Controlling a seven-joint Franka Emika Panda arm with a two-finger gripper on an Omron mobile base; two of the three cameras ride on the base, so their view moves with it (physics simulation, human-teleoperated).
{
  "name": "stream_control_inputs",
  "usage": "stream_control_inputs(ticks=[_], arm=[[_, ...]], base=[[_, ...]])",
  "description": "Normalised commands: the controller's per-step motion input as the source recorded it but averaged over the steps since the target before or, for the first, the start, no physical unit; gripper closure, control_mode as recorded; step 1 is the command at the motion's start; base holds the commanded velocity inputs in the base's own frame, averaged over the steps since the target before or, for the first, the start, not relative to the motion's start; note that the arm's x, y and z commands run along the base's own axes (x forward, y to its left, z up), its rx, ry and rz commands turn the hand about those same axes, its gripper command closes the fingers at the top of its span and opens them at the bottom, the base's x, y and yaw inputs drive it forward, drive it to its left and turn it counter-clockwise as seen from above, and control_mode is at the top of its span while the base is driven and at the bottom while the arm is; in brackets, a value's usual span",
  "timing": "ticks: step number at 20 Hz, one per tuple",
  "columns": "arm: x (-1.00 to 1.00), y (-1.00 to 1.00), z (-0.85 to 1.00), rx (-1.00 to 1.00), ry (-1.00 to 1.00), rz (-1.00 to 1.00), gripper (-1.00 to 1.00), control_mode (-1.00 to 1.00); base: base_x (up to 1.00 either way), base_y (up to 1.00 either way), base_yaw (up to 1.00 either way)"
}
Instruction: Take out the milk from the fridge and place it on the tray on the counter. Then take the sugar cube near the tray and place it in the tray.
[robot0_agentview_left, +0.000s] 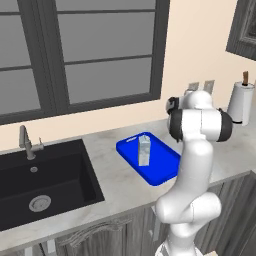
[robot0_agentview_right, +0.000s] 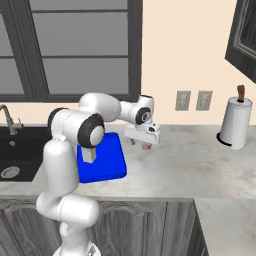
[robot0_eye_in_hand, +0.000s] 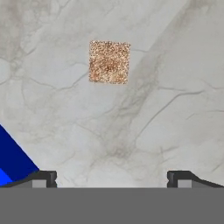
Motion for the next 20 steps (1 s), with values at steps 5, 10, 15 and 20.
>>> stream_control_inputs(ticks=[5,10,15,20], arm=[[0.22,-0.08,-0.11,0.0,0.0,0.0,-1.0,-1.0],[0.3,0.0,-0.13,0.0,0.0,0.0,-1.0,-1.0],[0.28,0.0,-0.17,0.0,-0.01,0.0,-1.0,-1.0],[0.24,-0.07,-0.19,0.0,0.0,0.0,-1.0,-1.0]], base=[[0.0,0.0,0.0],[0.0,0.0,0.0],[0.0,0.0,0.0],[0.0,0.0,0.0]])
